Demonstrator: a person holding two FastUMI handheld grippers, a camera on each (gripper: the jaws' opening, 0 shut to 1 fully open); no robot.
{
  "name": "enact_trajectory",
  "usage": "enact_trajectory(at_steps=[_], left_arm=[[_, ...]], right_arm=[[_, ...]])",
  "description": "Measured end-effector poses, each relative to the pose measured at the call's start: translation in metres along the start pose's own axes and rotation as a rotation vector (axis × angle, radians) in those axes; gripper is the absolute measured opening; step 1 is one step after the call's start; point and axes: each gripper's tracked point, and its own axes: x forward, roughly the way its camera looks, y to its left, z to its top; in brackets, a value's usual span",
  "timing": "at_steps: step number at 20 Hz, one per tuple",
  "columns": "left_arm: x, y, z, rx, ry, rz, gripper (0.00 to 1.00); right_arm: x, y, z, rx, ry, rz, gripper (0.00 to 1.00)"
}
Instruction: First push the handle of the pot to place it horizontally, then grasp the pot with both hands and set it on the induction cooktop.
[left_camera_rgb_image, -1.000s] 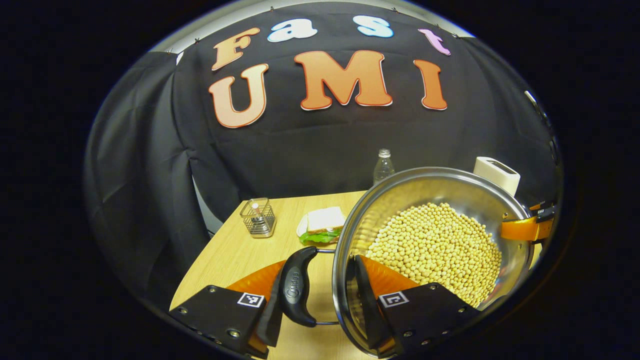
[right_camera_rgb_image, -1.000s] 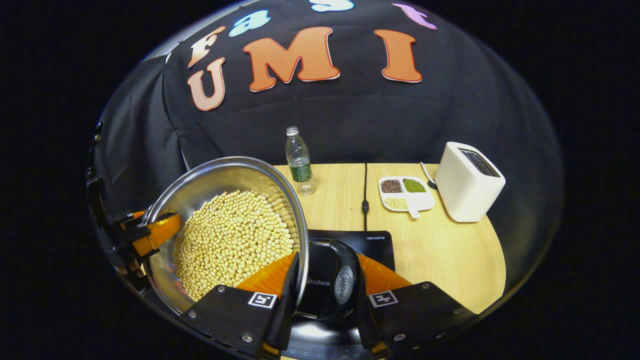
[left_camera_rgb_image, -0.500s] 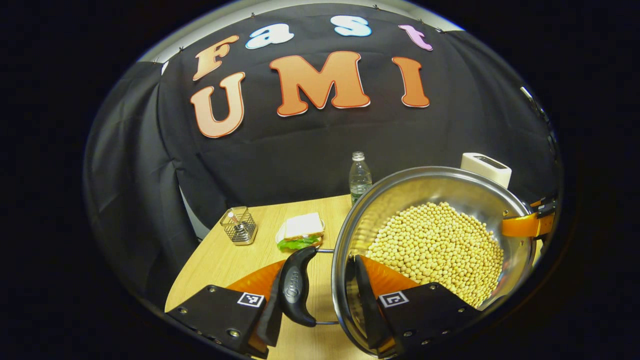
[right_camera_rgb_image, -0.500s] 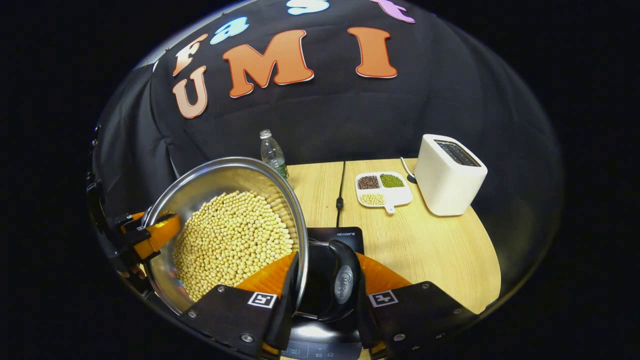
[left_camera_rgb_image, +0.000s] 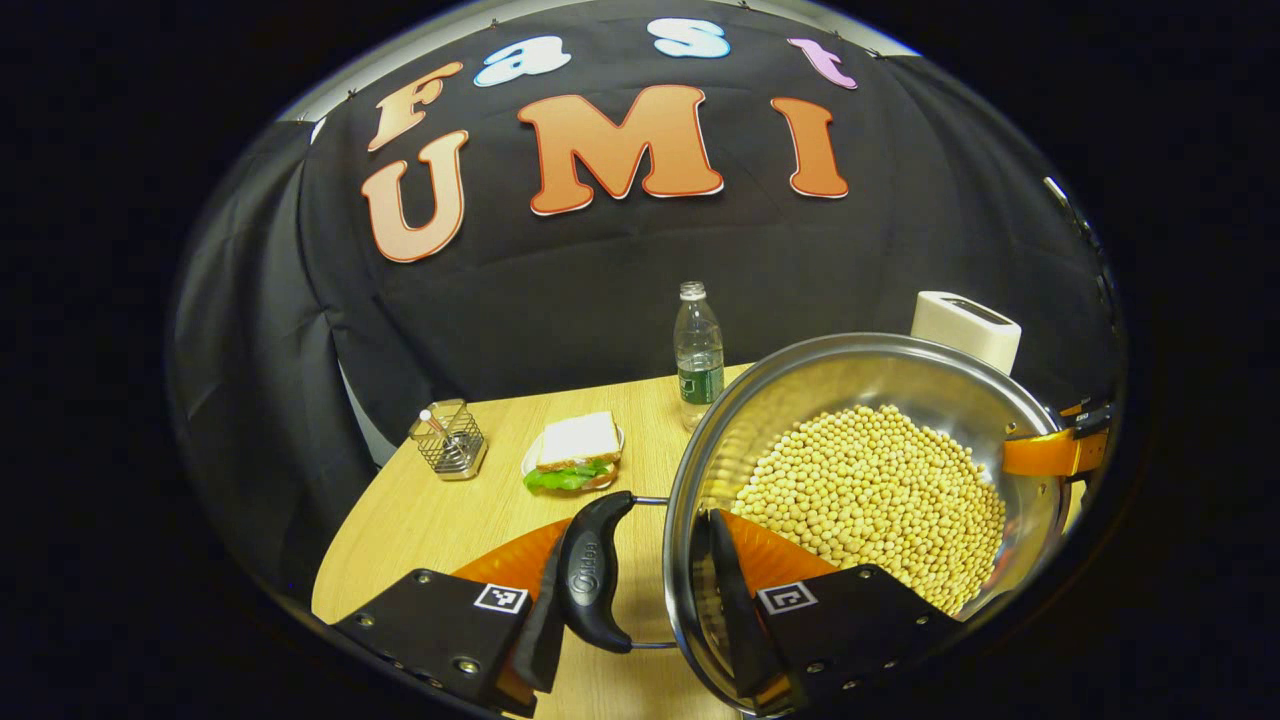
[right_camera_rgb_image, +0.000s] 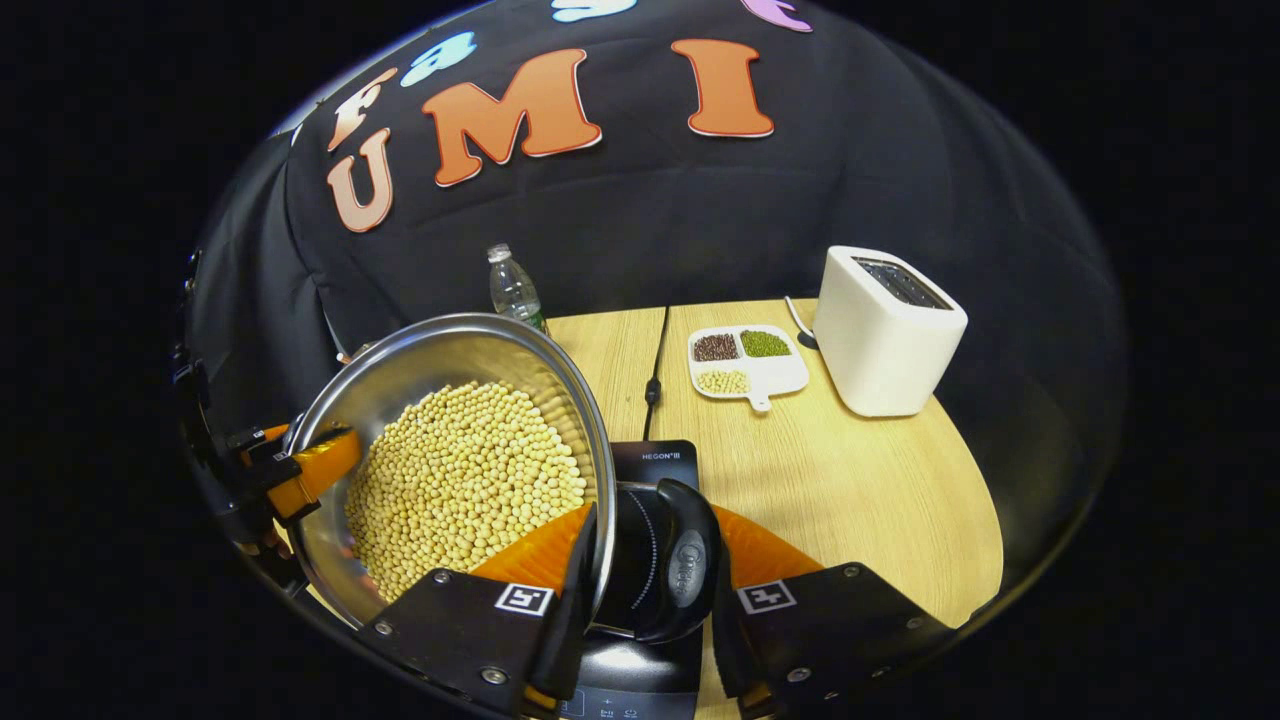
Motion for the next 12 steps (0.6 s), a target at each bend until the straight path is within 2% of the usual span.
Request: enact_trajectory(at_steps=[3,4,12], left_arm=[[0.005,-0.004,-0.002,-0.001,0.025,-0.008,0.65],[0.006,-0.005,-0.003,0.0,0.033,-0.01,0.68],[0.021,-0.007,-0.013,-0.004,0.092,-0.035,0.68]], right_arm=[[0.008,-0.004,-0.008,0.004,0.024,-0.008,0.52],[0.011,-0.004,-0.009,0.004,0.029,-0.011,0.53],[0.025,-0.015,-0.023,0.011,0.074,-0.038,0.53]])
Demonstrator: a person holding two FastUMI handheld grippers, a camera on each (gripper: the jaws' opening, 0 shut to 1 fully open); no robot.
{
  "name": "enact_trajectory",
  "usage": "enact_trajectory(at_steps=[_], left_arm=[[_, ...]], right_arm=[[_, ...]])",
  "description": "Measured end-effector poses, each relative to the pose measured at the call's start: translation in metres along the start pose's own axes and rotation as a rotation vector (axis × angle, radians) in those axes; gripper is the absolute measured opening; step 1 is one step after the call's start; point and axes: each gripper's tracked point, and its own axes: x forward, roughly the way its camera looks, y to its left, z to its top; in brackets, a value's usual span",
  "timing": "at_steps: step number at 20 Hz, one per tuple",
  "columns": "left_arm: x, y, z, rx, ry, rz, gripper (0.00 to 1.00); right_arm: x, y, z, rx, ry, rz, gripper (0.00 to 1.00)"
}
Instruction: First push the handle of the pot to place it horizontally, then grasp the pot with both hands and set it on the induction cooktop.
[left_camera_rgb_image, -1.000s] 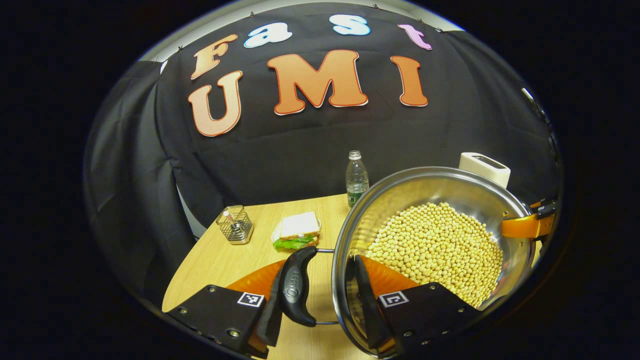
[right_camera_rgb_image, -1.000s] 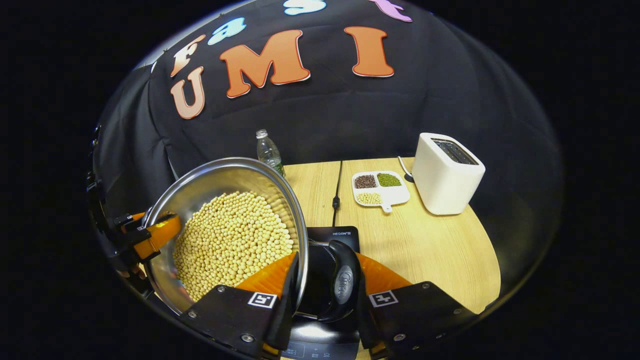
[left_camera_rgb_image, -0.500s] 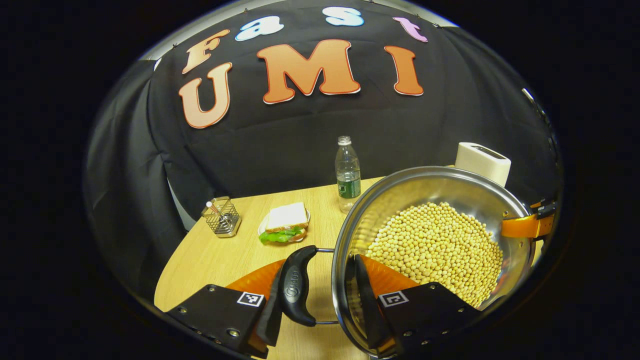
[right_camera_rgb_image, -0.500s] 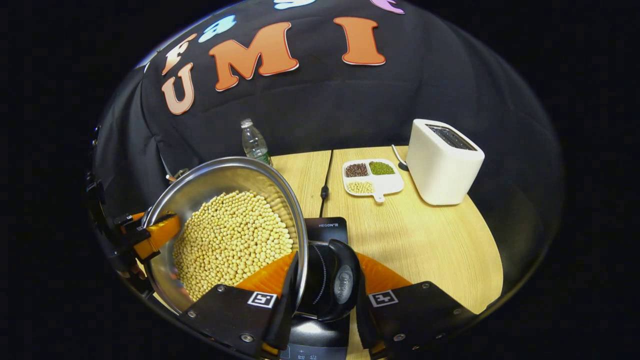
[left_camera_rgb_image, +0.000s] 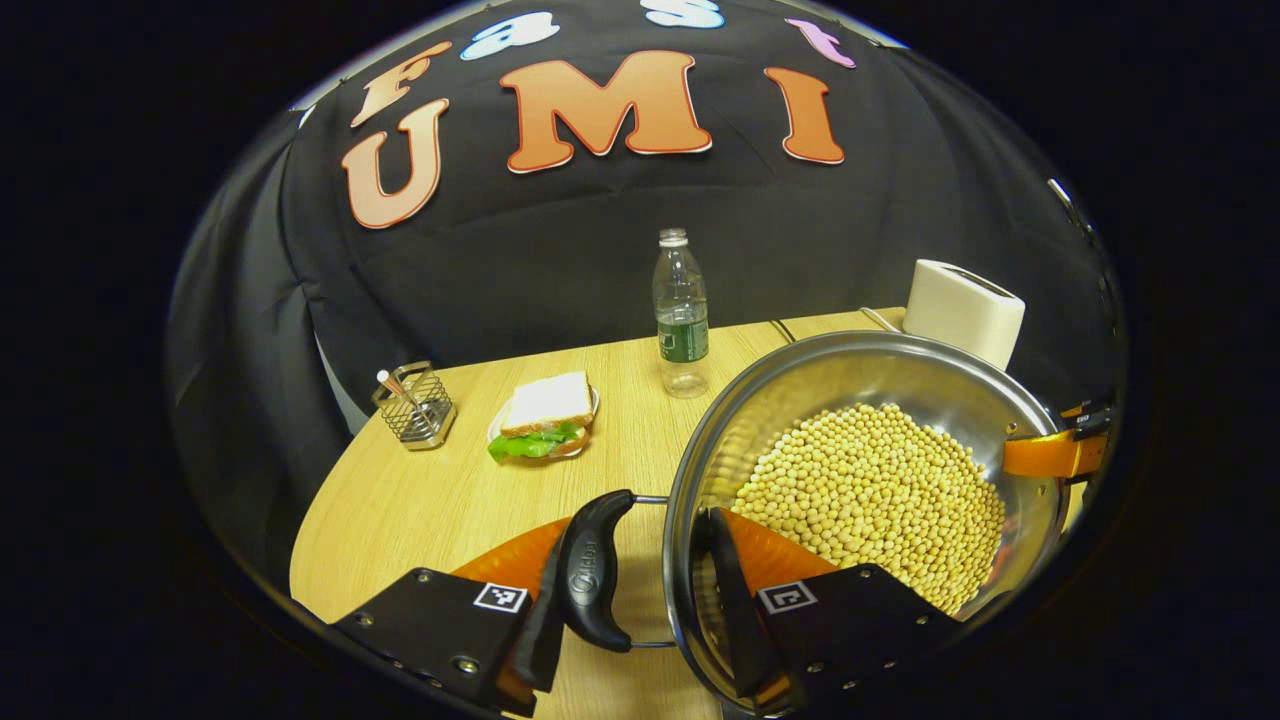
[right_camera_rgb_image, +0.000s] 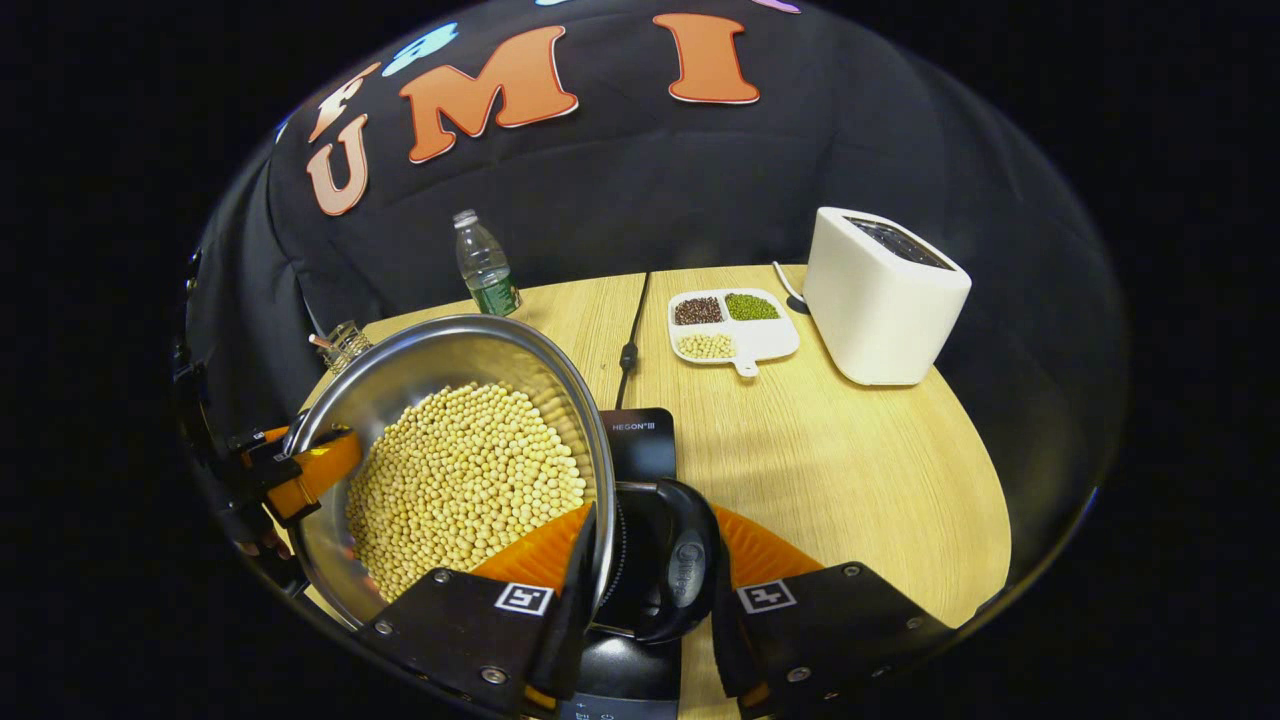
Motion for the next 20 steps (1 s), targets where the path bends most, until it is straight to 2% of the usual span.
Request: enact_trajectory(at_steps=[11,15,18,20], left_arm=[[0.018,-0.015,-0.007,-0.002,0.05,-0.031,0.68],[0.02,-0.018,-0.007,-0.001,0.05,-0.038,0.7],[0.015,-0.013,-0.005,0.026,0.048,-0.003,0.74],[0.01,-0.006,0.011,0.058,0.005,0.033,0.76]], right_arm=[[0.021,-0.004,-0.002,0.041,0.028,-0.016,0.53],[0.019,-0.006,-0.003,0.032,0.015,-0.032,0.6],[0.009,-0.009,0.005,0.0,-0.026,-0.043,0.64],[-0.003,-0.009,0.02,-0.011,-0.081,-0.048,0.66]])
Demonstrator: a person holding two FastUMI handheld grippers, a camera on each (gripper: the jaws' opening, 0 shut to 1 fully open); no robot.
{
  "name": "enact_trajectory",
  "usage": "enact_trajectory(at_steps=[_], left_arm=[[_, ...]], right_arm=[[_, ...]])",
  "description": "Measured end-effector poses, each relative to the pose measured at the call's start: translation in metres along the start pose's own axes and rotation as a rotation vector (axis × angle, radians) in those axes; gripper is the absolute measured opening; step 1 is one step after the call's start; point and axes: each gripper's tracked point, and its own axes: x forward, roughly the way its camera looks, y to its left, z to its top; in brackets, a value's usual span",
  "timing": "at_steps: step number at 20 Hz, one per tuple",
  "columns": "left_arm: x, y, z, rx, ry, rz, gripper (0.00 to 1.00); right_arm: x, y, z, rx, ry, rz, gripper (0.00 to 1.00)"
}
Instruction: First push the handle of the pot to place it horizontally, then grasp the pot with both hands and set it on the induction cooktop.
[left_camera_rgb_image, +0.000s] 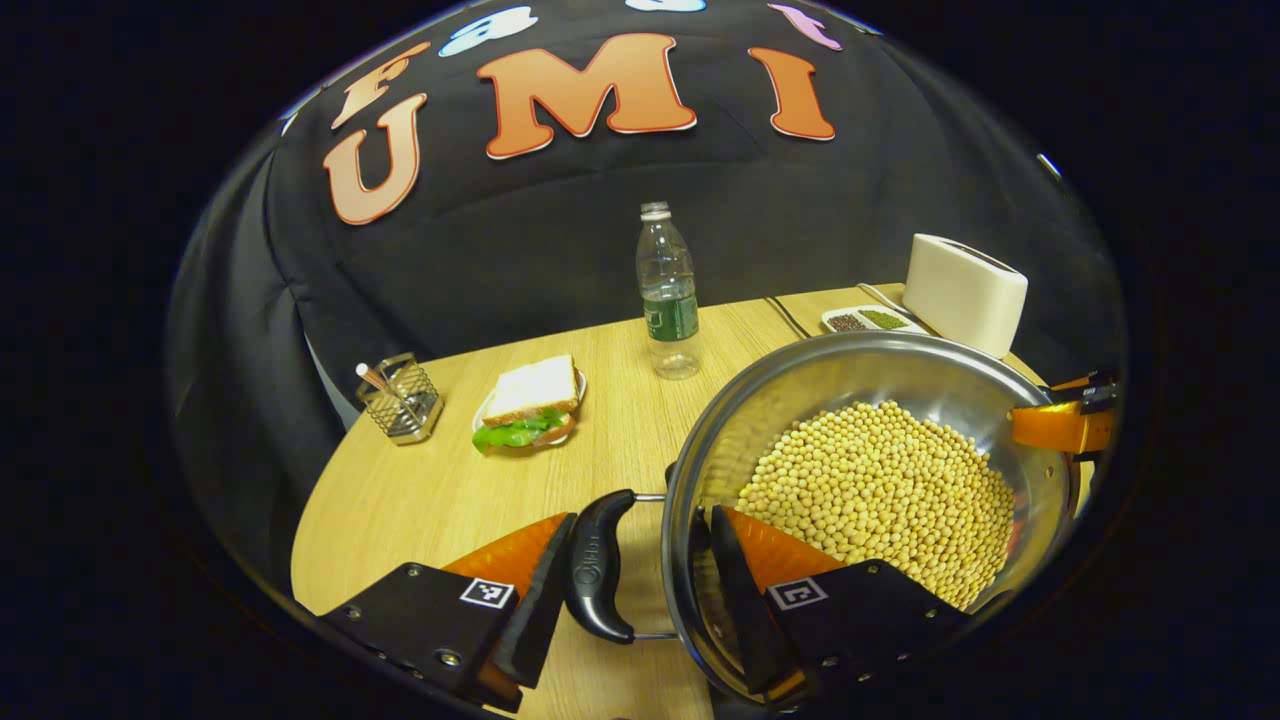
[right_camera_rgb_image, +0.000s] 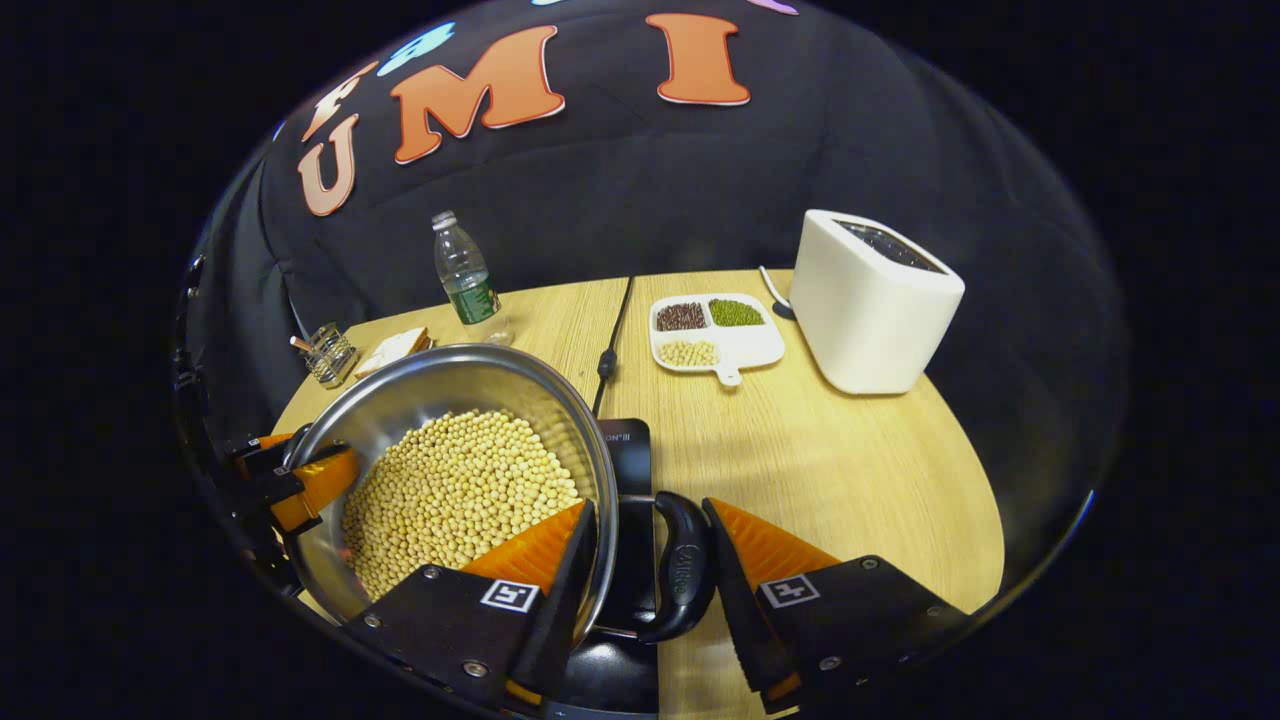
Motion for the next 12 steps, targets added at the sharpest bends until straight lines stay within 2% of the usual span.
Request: enact_trajectory(at_steps=[4,9,12], left_arm=[[-0.033,0.03,0.04,-0.022,-0.122,0.08,0.81],[-0.105,0.079,0.107,-0.155,-0.32,0.135,0.8],[-0.155,0.106,0.134,-0.208,-0.435,0.154,0.79]], right_arm=[[-0.034,0.001,0.039,-0.006,-0.135,0.011,0.68],[-0.094,0.01,0.082,-0.047,-0.302,0.035,0.83],[-0.128,0.022,0.106,-0.069,-0.398,0.064,0.88]])
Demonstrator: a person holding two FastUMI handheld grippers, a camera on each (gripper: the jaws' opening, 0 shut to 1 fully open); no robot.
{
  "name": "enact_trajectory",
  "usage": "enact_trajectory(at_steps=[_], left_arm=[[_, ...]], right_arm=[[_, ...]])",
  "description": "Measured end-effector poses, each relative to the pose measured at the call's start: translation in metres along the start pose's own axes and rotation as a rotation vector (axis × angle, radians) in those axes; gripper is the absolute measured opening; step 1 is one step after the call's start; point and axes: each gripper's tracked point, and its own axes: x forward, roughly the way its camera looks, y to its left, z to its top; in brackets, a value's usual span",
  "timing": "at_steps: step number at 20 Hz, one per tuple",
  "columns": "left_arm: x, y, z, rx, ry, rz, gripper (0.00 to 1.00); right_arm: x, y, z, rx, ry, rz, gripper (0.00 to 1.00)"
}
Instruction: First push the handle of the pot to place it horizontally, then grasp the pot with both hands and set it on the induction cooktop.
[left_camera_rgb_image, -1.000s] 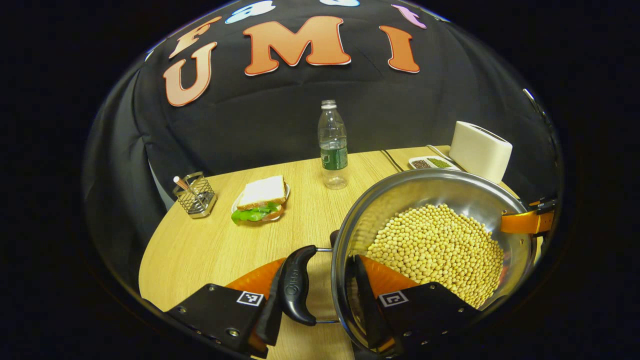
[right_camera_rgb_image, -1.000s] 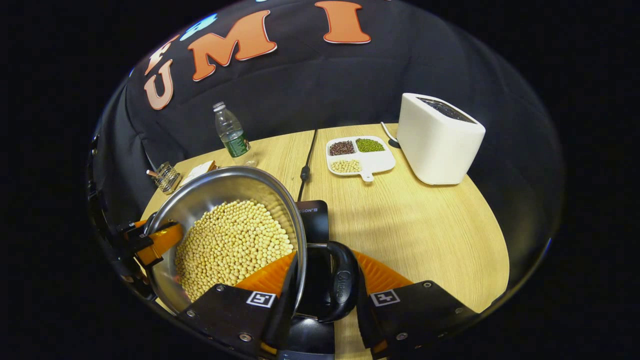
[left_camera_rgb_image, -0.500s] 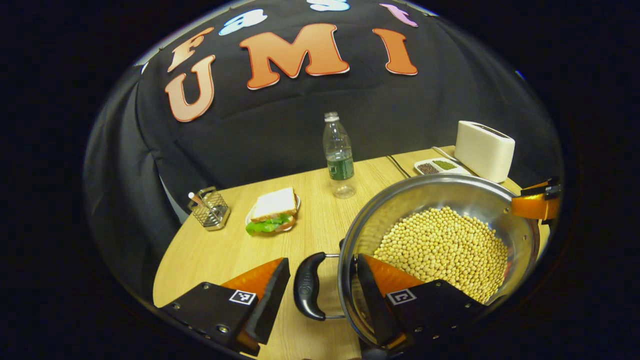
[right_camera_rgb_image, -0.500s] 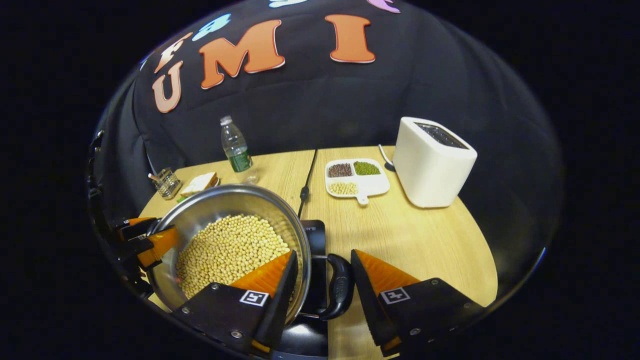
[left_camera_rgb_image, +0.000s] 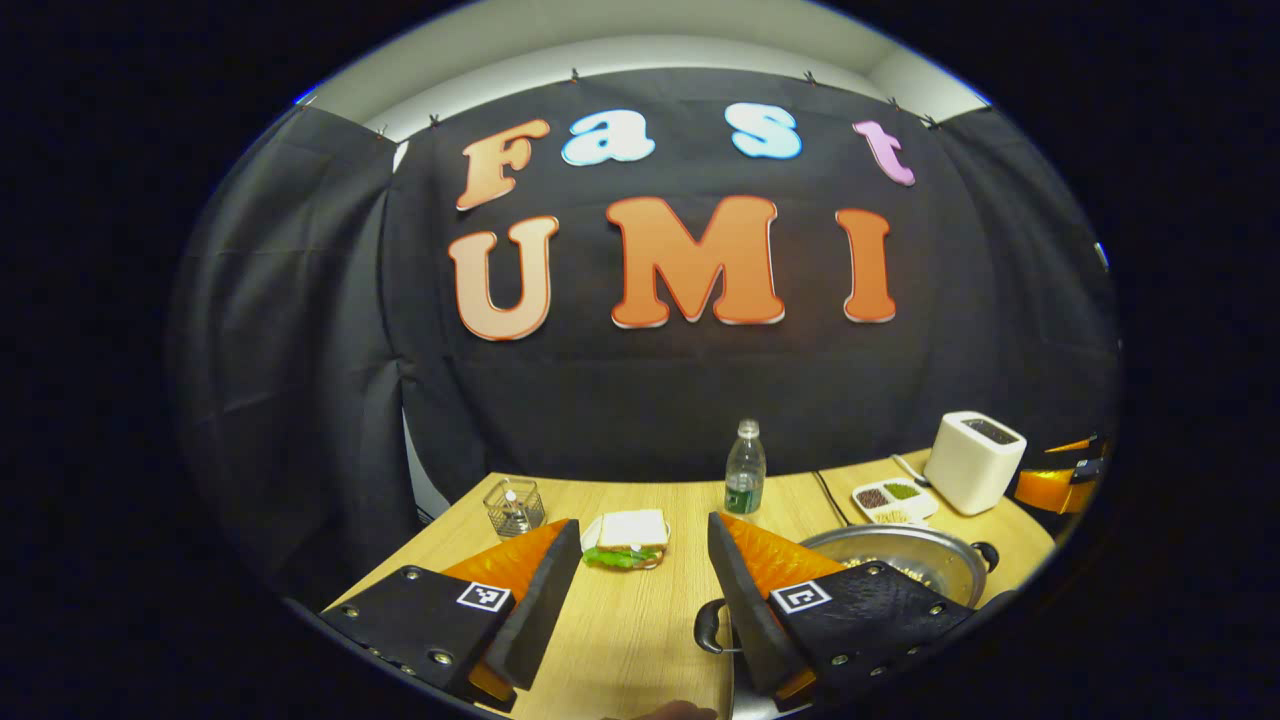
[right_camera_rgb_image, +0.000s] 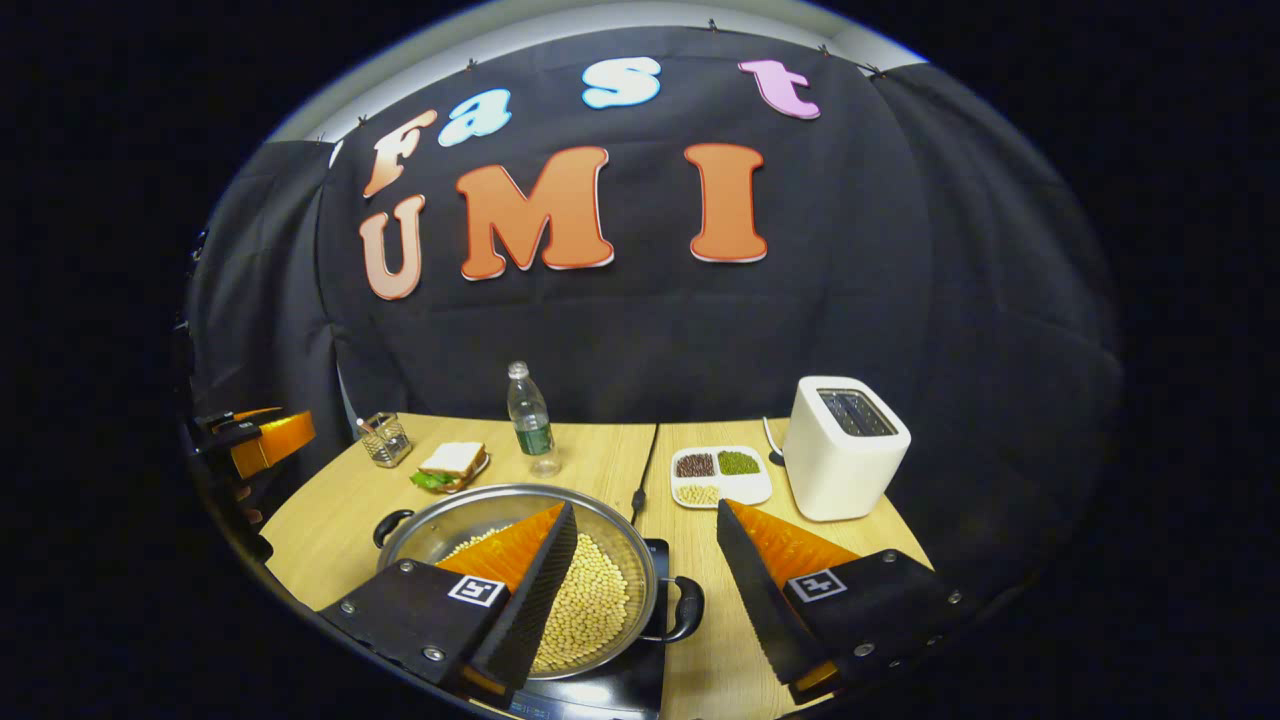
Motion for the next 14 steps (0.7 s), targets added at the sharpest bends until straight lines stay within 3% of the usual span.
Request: enact_trajectory(at_steps=[4,8,14], left_arm=[[-0.038,0.026,0.061,-0.03,-0.141,0.024,0.8],[-0.074,0.045,0.105,-0.091,-0.198,-0.006,0.79],[-0.14,0.104,0.173,-0.092,-0.358,0.066,0.77]], right_arm=[[-0.031,0.011,0.04,-0.047,-0.1,0.02,0.93],[-0.068,0.012,0.089,-0.066,-0.212,0.025,0.93],[-0.135,0.009,0.161,-0.099,-0.395,0.038,0.93]])
